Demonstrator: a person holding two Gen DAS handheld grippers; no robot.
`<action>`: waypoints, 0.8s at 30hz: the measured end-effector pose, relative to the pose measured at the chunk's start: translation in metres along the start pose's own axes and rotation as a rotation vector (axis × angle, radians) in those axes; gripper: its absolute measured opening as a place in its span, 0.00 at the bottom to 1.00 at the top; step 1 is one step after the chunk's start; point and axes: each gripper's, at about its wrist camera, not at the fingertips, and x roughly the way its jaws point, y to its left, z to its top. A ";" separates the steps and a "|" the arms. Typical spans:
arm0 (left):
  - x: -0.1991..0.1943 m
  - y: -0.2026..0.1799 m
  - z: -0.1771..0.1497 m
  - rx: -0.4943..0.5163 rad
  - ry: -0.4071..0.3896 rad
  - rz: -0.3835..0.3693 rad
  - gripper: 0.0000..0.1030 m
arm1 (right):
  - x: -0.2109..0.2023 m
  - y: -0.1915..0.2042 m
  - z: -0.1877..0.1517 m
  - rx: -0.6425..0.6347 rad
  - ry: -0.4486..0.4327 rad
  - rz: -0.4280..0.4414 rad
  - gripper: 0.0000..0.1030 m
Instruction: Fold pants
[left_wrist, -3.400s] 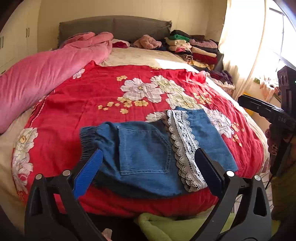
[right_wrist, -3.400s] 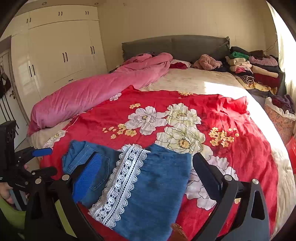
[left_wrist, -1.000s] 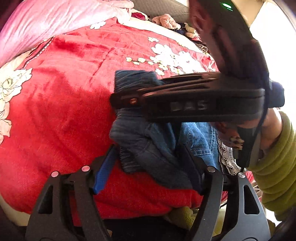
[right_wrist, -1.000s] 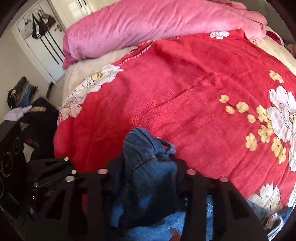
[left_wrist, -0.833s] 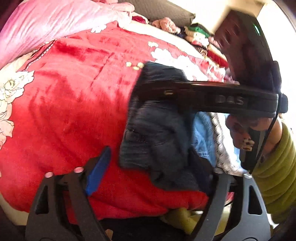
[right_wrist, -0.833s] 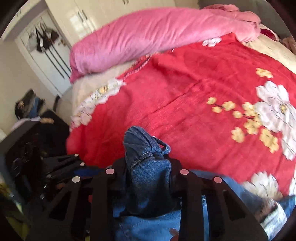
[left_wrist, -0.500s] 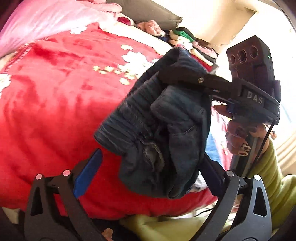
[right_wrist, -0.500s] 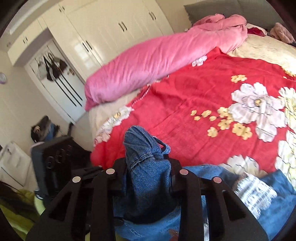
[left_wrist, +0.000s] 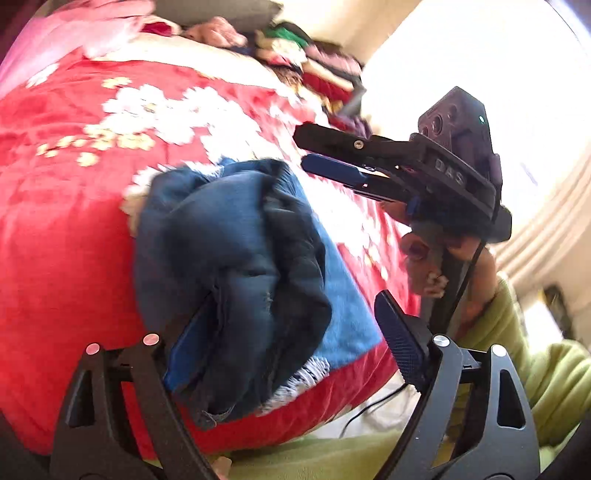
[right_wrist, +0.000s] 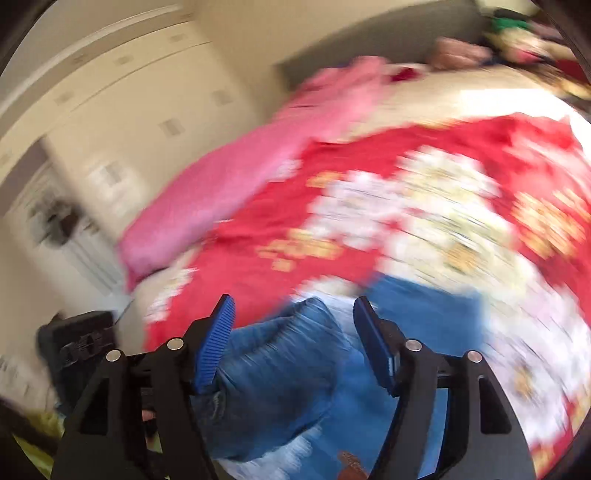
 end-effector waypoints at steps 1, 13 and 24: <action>0.005 -0.002 -0.001 0.009 0.011 0.001 0.77 | -0.005 -0.008 -0.009 0.028 0.007 -0.005 0.65; 0.026 -0.029 -0.011 0.108 0.060 0.071 0.83 | 0.009 -0.011 -0.030 -0.030 0.114 -0.041 0.30; 0.010 -0.038 -0.022 0.152 0.035 0.078 0.89 | -0.018 -0.029 -0.031 -0.046 0.053 -0.220 0.53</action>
